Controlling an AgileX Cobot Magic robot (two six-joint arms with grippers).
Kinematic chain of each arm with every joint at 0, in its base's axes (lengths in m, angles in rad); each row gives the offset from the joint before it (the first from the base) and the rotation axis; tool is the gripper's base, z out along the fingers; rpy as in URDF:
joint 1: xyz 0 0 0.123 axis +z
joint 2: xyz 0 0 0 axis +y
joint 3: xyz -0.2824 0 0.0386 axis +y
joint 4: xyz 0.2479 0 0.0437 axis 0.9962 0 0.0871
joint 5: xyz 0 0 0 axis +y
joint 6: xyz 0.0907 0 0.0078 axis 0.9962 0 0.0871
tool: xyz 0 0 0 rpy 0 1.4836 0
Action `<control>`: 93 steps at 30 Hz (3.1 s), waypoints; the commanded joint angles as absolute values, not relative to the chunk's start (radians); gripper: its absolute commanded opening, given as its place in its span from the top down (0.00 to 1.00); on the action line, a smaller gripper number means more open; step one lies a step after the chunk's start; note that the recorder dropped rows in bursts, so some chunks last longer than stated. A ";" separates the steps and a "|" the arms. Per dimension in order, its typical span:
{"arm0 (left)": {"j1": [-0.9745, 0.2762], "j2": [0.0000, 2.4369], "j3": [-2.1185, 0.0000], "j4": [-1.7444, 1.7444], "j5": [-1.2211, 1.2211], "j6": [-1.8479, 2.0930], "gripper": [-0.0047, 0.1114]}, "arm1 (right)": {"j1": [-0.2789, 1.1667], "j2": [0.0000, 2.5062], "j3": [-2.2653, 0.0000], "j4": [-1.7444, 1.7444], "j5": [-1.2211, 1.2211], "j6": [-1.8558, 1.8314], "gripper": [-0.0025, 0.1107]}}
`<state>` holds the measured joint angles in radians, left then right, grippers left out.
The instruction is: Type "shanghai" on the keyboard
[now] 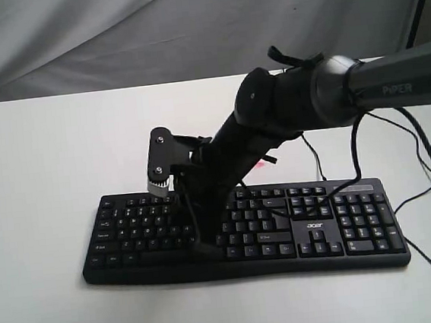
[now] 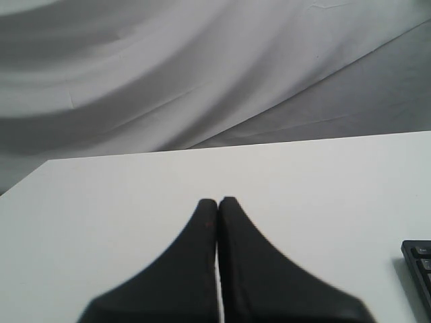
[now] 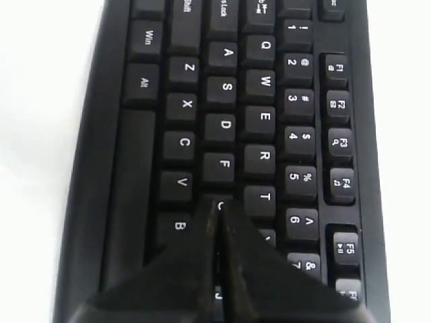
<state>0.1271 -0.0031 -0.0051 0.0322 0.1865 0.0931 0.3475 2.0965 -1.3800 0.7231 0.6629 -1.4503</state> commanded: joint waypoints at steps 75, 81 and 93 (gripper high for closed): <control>0.123 0.000 0.000 0.032 0.180 0.090 0.95 | 0.510 2.241 -1.573 0.787 0.484 -1.354 0.98; 0.123 0.000 0.000 0.032 0.180 0.090 0.95 | 0.510 2.241 -1.573 0.778 0.482 -1.352 0.98; 0.123 0.000 0.000 0.032 0.180 0.090 0.95 | 0.510 2.262 -1.573 0.768 0.468 -1.357 0.98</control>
<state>0.1271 -0.0031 -0.0051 0.0322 0.1865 0.0931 0.5173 2.2541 -1.5672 0.7749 0.4778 -1.3545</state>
